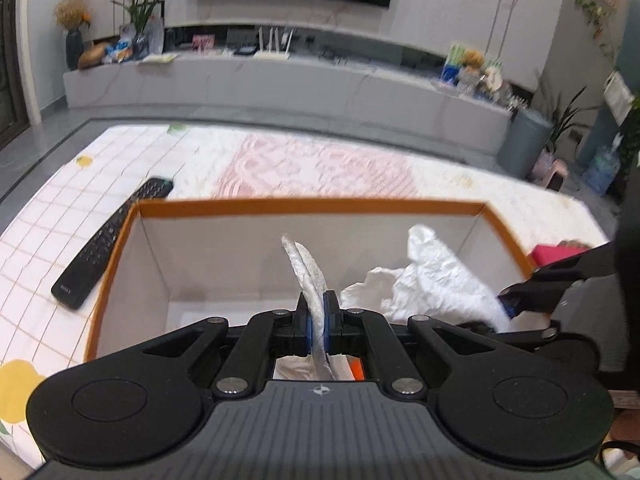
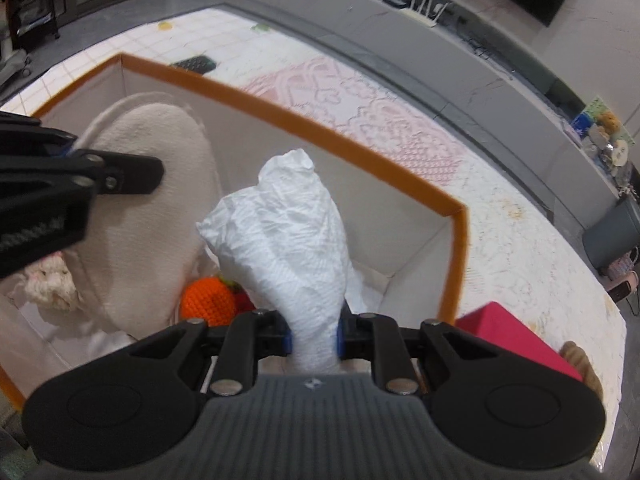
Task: Organize soft objects
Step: 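Carry the glove and mitt into the white box and open both tools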
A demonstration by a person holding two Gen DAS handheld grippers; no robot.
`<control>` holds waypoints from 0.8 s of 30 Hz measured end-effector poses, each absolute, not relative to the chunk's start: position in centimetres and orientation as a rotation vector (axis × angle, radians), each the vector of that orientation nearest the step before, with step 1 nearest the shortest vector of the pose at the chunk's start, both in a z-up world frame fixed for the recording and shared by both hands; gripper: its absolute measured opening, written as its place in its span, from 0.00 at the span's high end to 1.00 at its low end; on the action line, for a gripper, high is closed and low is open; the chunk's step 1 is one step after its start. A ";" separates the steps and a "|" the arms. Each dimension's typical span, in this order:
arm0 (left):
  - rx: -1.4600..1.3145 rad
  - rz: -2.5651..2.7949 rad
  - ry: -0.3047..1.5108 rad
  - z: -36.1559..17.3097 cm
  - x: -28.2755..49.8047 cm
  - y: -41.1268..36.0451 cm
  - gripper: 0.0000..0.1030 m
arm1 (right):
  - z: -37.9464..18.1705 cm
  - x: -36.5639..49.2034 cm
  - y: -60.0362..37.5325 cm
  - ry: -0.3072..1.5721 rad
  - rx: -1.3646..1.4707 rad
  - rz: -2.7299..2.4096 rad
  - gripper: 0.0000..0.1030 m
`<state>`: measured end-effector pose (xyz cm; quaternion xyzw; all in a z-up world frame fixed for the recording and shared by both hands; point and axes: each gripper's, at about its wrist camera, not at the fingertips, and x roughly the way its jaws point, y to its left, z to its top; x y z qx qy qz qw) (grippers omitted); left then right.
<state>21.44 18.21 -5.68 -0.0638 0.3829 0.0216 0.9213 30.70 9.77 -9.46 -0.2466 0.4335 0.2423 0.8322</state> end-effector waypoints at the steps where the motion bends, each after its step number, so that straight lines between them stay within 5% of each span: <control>1: -0.129 0.056 0.805 -6.0 21.6 18.3 0.95 | -9.6 30.9 9.9 0.925 -0.529 0.515 0.82; 8: -0.124 0.104 0.921 -7.1 22.7 18.8 0.89 | -11.3 31.7 10.3 0.974 -0.568 0.540 0.76; 18: -0.049 0.157 0.905 -5.9 22.1 18.4 0.53 | -10.2 31.0 10.5 0.941 -0.591 0.552 0.49; 24: -0.004 0.165 0.839 -4.3 20.9 17.8 0.39 | -8.1 29.1 9.9 0.872 -0.610 0.546 0.36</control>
